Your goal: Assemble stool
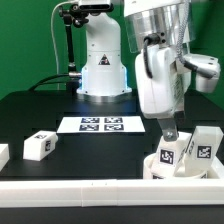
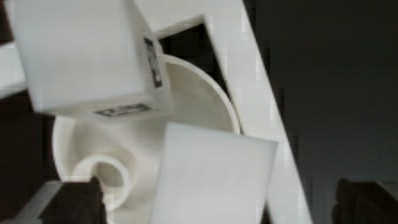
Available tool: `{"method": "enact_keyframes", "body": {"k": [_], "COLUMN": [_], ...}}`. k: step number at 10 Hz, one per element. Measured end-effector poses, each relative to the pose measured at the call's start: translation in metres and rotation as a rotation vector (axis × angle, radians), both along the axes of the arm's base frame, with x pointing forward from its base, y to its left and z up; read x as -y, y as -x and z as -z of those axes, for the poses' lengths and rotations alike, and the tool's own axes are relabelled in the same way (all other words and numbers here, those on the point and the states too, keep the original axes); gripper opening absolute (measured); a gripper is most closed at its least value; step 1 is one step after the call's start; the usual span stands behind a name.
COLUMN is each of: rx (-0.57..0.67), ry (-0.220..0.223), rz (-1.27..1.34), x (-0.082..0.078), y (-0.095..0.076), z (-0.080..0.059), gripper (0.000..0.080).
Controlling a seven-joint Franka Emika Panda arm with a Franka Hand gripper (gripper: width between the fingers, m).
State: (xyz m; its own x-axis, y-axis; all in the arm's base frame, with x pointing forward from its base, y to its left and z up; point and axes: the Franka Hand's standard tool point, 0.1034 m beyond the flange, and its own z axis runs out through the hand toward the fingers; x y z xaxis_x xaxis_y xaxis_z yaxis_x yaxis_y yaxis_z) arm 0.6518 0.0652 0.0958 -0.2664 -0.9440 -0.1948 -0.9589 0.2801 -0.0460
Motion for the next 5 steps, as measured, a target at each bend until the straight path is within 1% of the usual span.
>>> {"method": "enact_keyframes", "body": {"k": [3, 5], "rx": [0.033, 0.06], "ry": [0.023, 0.066], "rz": [-0.212, -0.429], "x": [0.0001, 0.001], "y": [0.0004, -0.0007], "z": [0.0004, -0.0011], "gripper": [0.0649, 0.0649]}}
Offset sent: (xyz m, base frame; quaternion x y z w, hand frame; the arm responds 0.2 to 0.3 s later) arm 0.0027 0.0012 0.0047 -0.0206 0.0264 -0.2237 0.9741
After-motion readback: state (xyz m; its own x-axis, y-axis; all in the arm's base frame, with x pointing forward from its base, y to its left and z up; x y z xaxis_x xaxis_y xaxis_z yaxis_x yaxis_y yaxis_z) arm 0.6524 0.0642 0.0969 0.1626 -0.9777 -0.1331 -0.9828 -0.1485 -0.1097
